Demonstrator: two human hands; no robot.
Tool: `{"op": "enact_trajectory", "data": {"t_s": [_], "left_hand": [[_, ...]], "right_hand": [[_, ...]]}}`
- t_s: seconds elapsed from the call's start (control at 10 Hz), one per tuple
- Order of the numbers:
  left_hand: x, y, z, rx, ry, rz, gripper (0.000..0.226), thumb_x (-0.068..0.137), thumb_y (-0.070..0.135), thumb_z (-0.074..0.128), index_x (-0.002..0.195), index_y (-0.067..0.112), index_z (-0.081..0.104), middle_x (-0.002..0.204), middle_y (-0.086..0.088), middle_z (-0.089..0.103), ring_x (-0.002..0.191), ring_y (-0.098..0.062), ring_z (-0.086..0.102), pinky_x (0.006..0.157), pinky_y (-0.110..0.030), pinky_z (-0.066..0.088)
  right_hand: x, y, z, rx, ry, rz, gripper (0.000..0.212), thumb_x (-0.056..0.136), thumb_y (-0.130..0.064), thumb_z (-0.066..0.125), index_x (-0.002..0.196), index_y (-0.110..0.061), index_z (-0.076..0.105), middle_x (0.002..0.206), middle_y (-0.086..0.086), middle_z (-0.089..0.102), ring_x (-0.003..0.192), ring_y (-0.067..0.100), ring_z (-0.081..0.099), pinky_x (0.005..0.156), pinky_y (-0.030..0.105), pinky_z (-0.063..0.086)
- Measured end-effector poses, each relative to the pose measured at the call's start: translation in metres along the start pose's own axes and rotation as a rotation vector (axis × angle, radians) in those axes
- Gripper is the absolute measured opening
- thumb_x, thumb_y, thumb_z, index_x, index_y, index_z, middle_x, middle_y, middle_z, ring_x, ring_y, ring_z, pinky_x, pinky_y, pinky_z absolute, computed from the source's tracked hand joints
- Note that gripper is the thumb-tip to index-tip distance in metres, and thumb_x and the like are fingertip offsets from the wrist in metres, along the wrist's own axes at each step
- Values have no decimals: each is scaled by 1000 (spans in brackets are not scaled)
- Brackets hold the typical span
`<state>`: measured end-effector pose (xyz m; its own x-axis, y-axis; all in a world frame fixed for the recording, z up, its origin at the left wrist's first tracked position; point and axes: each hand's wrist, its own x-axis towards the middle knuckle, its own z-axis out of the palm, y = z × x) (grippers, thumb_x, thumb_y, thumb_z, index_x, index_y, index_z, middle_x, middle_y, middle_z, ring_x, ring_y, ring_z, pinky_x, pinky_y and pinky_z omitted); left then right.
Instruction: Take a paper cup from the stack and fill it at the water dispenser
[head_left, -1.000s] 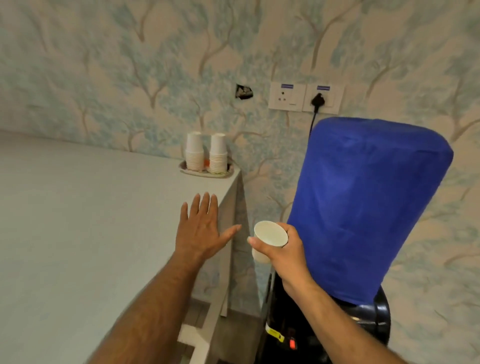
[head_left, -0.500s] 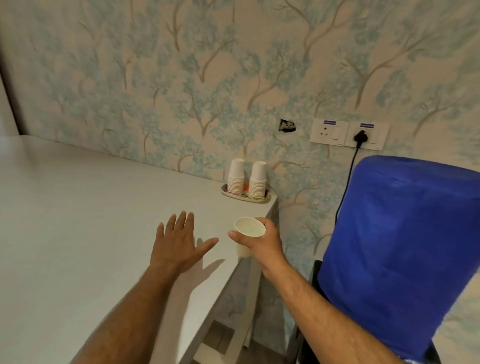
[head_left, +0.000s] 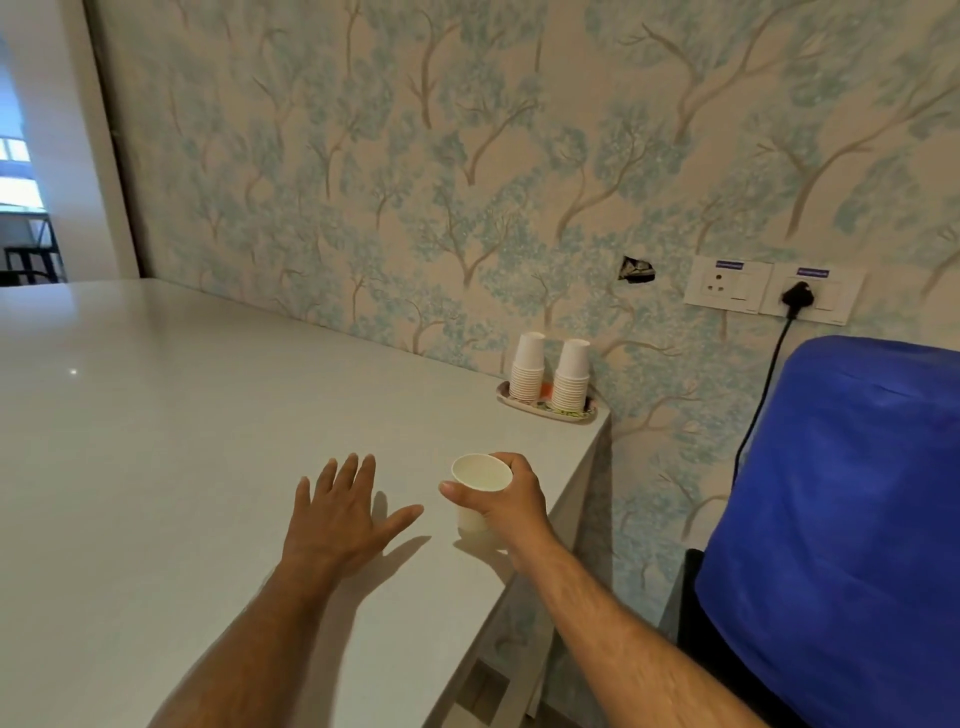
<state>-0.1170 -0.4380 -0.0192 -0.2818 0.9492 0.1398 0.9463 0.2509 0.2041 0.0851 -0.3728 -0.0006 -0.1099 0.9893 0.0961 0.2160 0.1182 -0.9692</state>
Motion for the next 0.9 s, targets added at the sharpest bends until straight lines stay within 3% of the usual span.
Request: {"op": "enact_trajectory", "data": {"t_s": [0.2,0.4,0.6,0.9], "left_hand": [[-8,-17,10,8,-22,-18,116,69,94,9,161,23,1,171,-1,1,157,-26,0,126,-55,4],[-19,-23,17,-37,-85,-60,122,65,96,6,161,20,5,171,-4,2,157,-28,1,126,-57,5],[-21,-22,16,-20,-121,-48,116,72,96,12,160,21,9,171,-6,4,157,-30,0,125,-59,2],[-22,-21,14,-18,-112,-54,120,67,98,7,159,22,15,170,-6,8,157,-30,2,125,-59,4]], "right_hand": [[0,5,13,-33,-26,12,87,49,-48,95,121,-28,50,118,-6,60,107,17,58,81,29,53],[-3,10,19,-41,-39,27,86,50,-47,95,122,-28,51,116,-7,60,104,15,58,77,27,51],[-3,10,16,-28,-57,44,87,55,-44,95,127,-27,48,120,-5,58,107,18,56,84,32,55],[-6,8,10,-34,-124,45,101,56,-39,95,138,-28,37,135,0,49,117,20,51,91,33,52]]}}
